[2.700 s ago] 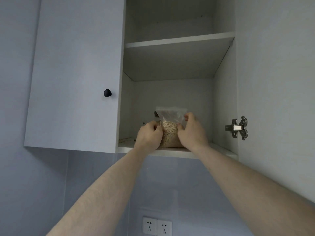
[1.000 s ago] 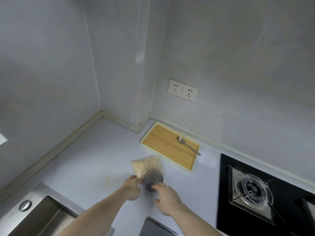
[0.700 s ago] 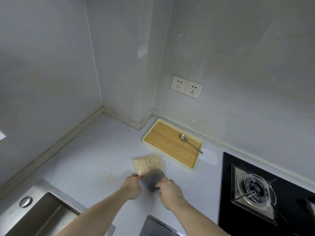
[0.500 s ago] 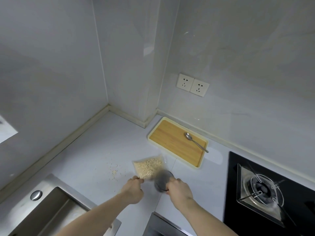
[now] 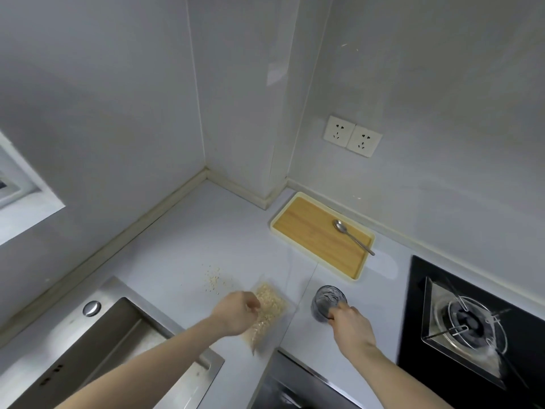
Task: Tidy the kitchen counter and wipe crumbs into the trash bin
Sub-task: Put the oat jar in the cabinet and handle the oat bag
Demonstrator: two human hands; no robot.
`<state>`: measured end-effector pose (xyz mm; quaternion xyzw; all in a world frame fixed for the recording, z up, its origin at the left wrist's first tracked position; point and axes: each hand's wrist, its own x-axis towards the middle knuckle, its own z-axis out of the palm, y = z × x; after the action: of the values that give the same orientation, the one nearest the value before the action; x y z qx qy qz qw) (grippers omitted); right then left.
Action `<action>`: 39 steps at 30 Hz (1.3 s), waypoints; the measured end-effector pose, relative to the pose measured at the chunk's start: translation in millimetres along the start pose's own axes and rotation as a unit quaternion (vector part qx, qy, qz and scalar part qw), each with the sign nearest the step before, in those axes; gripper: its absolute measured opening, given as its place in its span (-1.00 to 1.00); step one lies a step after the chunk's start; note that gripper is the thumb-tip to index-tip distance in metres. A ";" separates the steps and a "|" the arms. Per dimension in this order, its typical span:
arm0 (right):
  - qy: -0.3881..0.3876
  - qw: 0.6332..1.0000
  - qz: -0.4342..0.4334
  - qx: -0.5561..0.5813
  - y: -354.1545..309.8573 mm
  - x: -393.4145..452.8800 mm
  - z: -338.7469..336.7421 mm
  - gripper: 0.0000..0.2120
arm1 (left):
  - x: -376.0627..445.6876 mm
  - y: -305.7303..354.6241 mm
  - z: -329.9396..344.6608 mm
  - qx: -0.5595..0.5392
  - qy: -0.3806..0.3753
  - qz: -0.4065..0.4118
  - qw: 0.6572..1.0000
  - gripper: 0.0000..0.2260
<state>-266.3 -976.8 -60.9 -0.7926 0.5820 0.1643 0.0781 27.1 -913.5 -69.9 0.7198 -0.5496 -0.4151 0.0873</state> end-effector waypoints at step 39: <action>-0.013 0.920 0.000 0.391 -37.3 -60.9 5.4 -0.51 | -13.1 44.5 3.2 -0.174 0.020 0.137 0.975 -0.85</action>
<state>-248.3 -908.9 -47.1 -0.6966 0.5987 -0.0659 0.3899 -7.8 -918.1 -39.5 0.6197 -0.5601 -0.4740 0.2786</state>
